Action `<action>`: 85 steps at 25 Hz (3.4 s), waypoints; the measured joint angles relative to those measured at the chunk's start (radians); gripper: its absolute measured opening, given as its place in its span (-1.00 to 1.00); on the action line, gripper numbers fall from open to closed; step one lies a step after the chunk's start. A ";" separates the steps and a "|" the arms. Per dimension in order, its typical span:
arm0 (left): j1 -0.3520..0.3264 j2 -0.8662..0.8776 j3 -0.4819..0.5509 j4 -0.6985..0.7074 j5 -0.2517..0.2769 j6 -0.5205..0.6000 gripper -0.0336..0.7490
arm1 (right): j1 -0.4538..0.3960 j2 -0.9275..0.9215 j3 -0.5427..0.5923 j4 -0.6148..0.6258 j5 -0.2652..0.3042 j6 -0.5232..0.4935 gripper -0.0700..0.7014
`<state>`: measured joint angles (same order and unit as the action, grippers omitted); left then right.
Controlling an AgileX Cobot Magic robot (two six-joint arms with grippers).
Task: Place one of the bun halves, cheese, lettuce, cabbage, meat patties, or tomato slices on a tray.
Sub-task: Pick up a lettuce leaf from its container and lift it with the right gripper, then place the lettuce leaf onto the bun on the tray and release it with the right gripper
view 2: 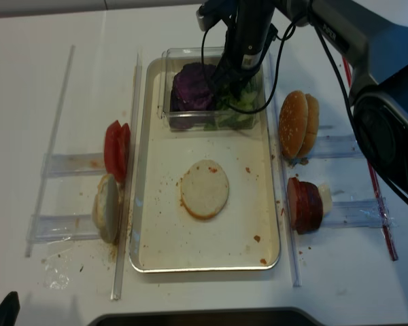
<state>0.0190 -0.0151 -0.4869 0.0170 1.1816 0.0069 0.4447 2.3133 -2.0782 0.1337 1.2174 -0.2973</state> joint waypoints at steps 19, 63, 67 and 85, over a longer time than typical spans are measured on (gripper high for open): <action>0.000 0.000 0.000 0.000 0.000 0.000 0.34 | 0.000 -0.074 -0.114 0.011 0.026 0.062 -0.77; 0.000 0.000 0.000 0.000 0.000 0.000 0.34 | 0.322 -0.560 0.746 0.047 -0.345 0.079 -0.77; 0.000 0.000 0.000 0.000 0.000 0.000 0.34 | 0.322 -0.525 0.746 0.049 -0.364 0.055 -0.77; 0.000 0.000 0.000 0.000 0.000 0.000 0.34 | 0.322 -0.425 0.746 0.110 -0.378 -0.010 -0.78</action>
<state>0.0190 -0.0151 -0.4869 0.0170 1.1816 0.0069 0.7667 1.8881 -1.3325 0.2442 0.8391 -0.3070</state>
